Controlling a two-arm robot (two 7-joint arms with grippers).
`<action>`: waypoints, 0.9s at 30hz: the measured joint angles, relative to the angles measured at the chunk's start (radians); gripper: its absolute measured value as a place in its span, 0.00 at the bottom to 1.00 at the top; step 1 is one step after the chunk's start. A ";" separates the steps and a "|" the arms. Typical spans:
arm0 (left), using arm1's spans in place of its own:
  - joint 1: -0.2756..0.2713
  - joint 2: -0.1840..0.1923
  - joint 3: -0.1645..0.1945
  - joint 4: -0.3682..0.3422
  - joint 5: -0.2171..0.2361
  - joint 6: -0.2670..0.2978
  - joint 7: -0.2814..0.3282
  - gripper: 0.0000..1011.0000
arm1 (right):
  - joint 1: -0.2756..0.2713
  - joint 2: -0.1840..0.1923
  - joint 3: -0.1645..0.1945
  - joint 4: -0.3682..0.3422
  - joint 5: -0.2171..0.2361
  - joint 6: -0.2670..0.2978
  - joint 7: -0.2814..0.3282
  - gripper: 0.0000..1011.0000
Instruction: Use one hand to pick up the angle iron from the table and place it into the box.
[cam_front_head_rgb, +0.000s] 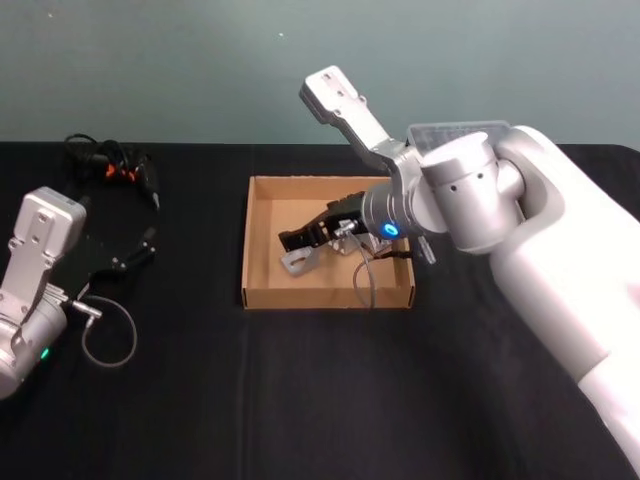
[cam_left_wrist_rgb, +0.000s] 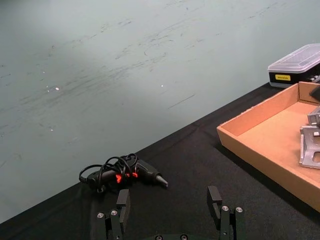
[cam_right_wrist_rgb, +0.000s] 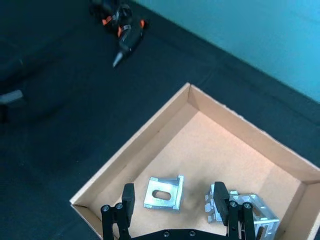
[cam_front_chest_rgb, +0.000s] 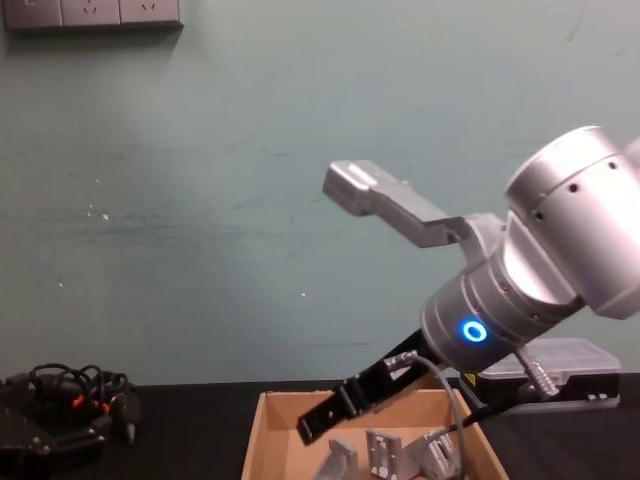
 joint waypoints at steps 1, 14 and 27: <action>0.000 0.000 0.000 0.000 0.000 0.000 0.000 1.00 | -0.009 0.004 0.006 -0.014 -0.001 -0.008 -0.004 0.99; 0.000 0.000 0.000 0.000 0.000 0.000 0.000 1.00 | -0.239 0.095 0.106 -0.299 -0.021 -0.219 -0.061 0.99; 0.000 0.000 0.000 0.000 0.000 0.000 0.000 1.00 | -0.424 0.129 0.173 -0.392 -0.066 -0.454 -0.135 0.99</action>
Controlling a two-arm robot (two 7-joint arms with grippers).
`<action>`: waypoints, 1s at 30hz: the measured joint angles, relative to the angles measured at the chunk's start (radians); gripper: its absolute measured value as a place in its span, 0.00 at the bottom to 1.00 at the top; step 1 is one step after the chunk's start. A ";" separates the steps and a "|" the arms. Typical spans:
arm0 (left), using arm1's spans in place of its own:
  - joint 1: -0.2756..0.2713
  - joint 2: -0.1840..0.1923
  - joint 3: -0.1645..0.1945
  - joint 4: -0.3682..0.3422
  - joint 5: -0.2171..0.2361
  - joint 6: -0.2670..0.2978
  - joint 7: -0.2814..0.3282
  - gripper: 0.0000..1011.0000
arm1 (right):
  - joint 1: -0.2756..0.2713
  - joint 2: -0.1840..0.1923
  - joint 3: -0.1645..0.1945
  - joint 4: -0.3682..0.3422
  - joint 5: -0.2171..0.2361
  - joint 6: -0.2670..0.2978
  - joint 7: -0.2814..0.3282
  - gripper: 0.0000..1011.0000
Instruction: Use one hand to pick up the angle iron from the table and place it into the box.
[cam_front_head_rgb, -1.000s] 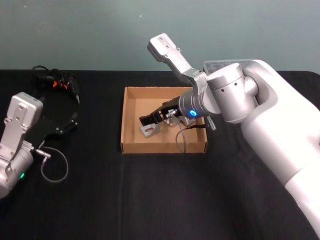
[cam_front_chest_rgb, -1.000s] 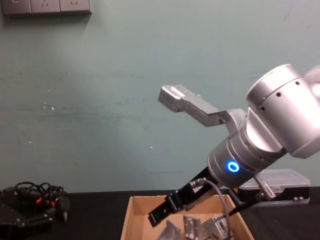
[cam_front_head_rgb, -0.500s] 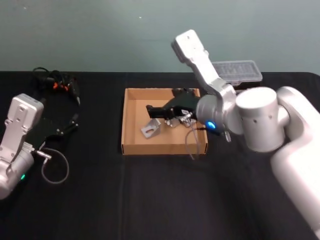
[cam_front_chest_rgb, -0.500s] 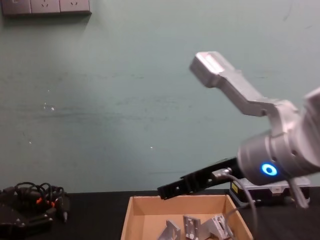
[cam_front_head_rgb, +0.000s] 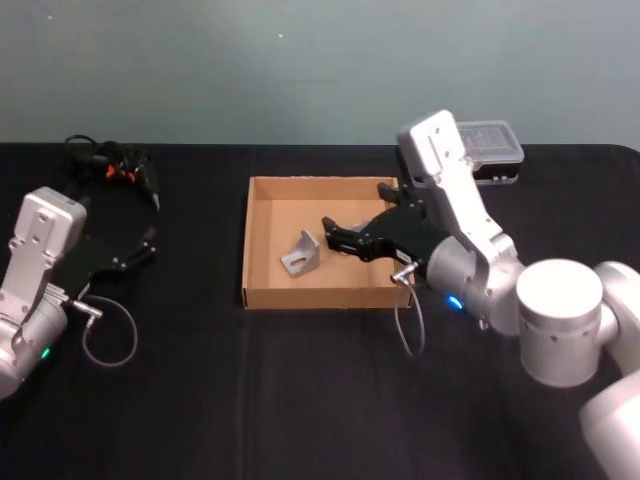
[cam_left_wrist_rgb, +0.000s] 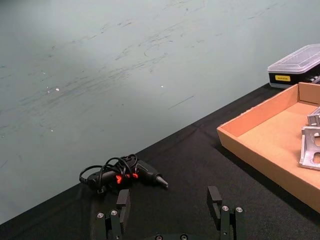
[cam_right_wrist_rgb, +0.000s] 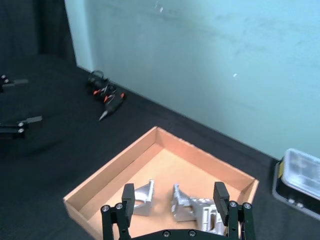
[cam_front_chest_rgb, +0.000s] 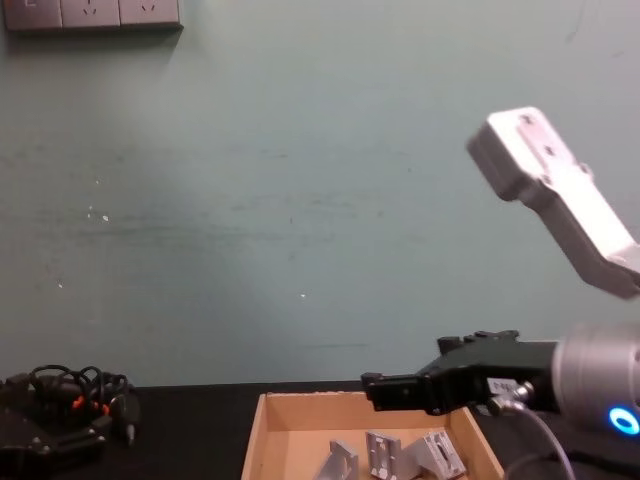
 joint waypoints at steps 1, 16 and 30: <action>0.000 0.000 0.000 0.000 0.000 0.000 0.000 1.00 | -0.010 -0.002 0.004 0.002 -0.005 -0.021 -0.007 0.99; 0.000 0.000 0.000 0.000 0.000 0.000 0.000 1.00 | -0.058 -0.024 0.022 0.026 -0.053 -0.169 -0.060 0.99; 0.000 0.000 0.000 0.000 0.000 0.000 0.000 1.00 | -0.057 -0.023 0.020 0.025 -0.052 -0.167 -0.060 0.99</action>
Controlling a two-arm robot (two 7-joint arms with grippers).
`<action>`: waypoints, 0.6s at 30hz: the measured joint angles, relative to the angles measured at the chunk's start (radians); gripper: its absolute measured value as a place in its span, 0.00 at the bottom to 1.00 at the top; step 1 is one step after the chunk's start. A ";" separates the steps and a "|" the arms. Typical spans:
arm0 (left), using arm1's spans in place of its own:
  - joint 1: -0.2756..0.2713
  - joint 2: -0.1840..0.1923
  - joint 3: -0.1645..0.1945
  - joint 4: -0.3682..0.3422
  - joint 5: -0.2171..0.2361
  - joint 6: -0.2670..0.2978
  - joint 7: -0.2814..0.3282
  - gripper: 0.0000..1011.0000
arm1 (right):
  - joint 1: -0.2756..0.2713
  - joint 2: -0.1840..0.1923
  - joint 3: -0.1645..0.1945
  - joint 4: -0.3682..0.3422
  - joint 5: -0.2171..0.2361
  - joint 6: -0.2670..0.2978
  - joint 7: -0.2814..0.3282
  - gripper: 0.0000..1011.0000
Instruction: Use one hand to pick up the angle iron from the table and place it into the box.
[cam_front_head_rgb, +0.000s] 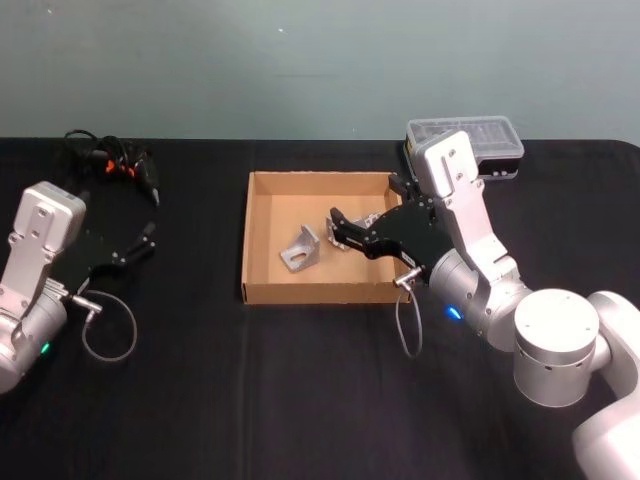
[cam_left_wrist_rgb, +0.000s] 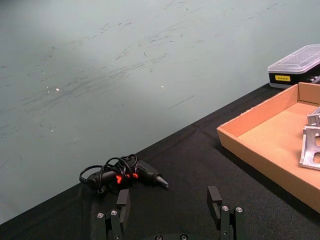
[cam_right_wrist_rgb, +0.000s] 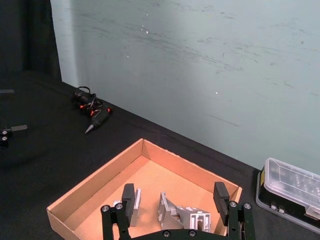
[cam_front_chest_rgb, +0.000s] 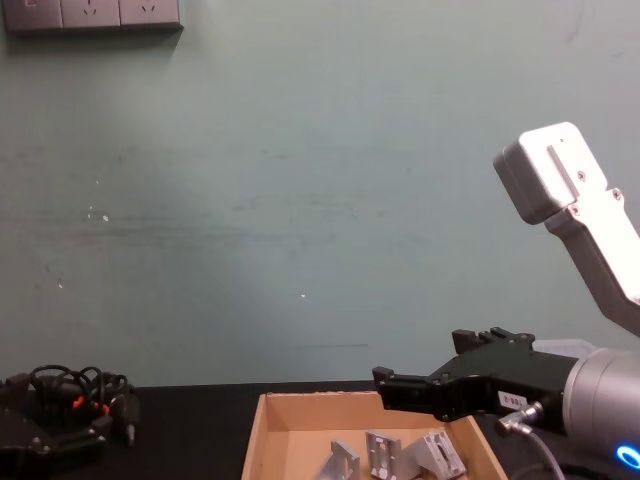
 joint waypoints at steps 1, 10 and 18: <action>0.000 0.000 0.000 0.000 0.000 0.000 0.000 1.00 | 0.000 0.000 0.000 0.000 0.000 0.000 0.000 0.99; 0.000 0.000 0.000 0.000 0.000 0.000 0.000 1.00 | 0.001 0.001 -0.001 -0.001 0.000 0.001 0.000 0.99; 0.000 0.000 0.000 0.000 0.000 0.000 0.000 1.00 | 0.001 0.001 -0.001 -0.001 0.001 0.002 0.000 0.99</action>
